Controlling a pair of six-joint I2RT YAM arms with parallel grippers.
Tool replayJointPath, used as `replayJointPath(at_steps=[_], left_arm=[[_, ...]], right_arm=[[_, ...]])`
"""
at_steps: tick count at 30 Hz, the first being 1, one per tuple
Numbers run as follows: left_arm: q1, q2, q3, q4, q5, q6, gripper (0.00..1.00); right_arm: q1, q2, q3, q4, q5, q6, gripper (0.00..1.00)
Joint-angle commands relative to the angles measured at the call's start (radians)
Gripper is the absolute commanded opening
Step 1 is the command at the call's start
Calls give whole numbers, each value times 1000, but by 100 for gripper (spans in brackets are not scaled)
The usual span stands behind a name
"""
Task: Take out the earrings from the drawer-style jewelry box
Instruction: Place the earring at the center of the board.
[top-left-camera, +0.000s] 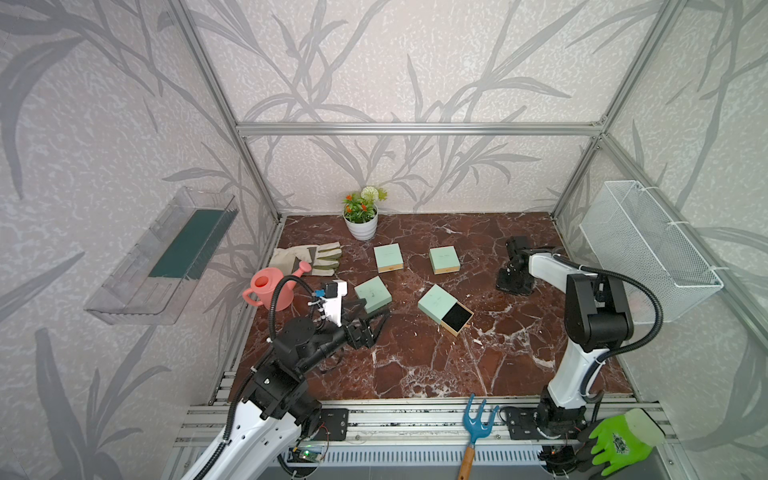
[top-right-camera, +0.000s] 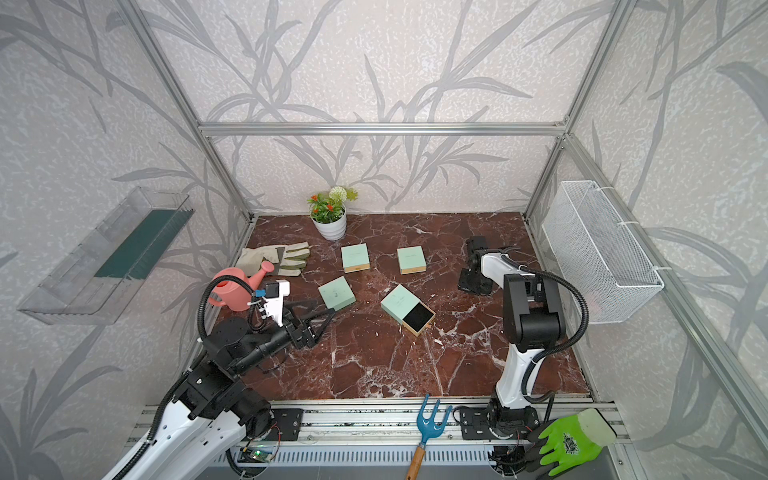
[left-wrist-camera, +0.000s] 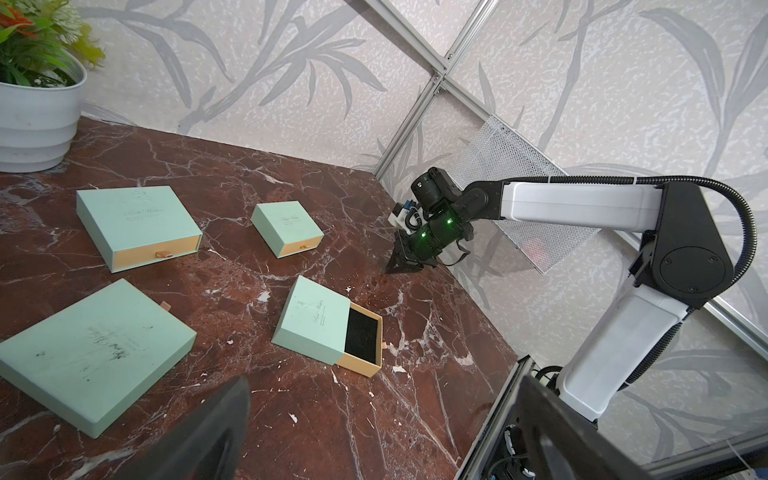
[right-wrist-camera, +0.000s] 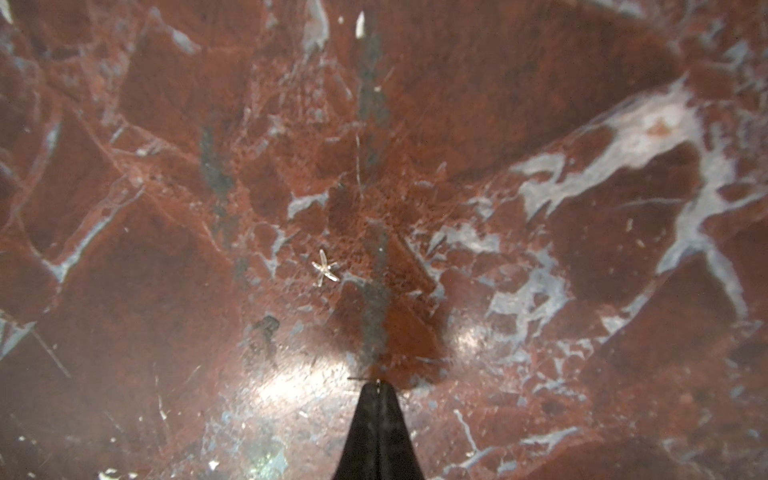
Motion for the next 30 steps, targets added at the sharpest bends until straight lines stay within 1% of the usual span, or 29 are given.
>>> replayJointPath(at_steps=[1, 8, 10, 11, 15, 18, 22, 24, 26, 29, 30], left_arm=[[6, 0, 11, -2, -3, 2, 99], [6, 0, 11, -3, -2, 1, 99], [7, 0, 11, -4, -1, 0, 99], [6, 20, 10, -4, -2, 1, 99], [7, 23, 11, -6, -5, 1, 99], [6, 28, 13, -8, -2, -2, 99], [6, 49, 28, -27, 4, -2, 99], [6, 63, 38, -40, 9, 1, 99], [6, 80, 51, -57, 5, 1, 99], [7, 119, 71, -82, -28, -37, 99], [6, 134, 82, -92, -32, -39, 99]], right_arm=[[9, -27, -14, -33, 0, -10, 6], [9, -24, -14, -30, -8, -15, 14], [10, -24, -14, -31, -8, -16, 18], [10, -24, -14, -30, -9, -16, 19], [11, -27, -14, -28, -11, -16, 23], [12, -42, -14, -29, -10, -15, 30], [17, -78, -20, -30, -2, -16, 46], [22, -101, -21, -31, -6, -15, 49], [32, -129, -16, -37, -4, -11, 55], [44, -182, -23, -44, -9, -3, 59], [48, -228, -26, -46, -13, 0, 60]])
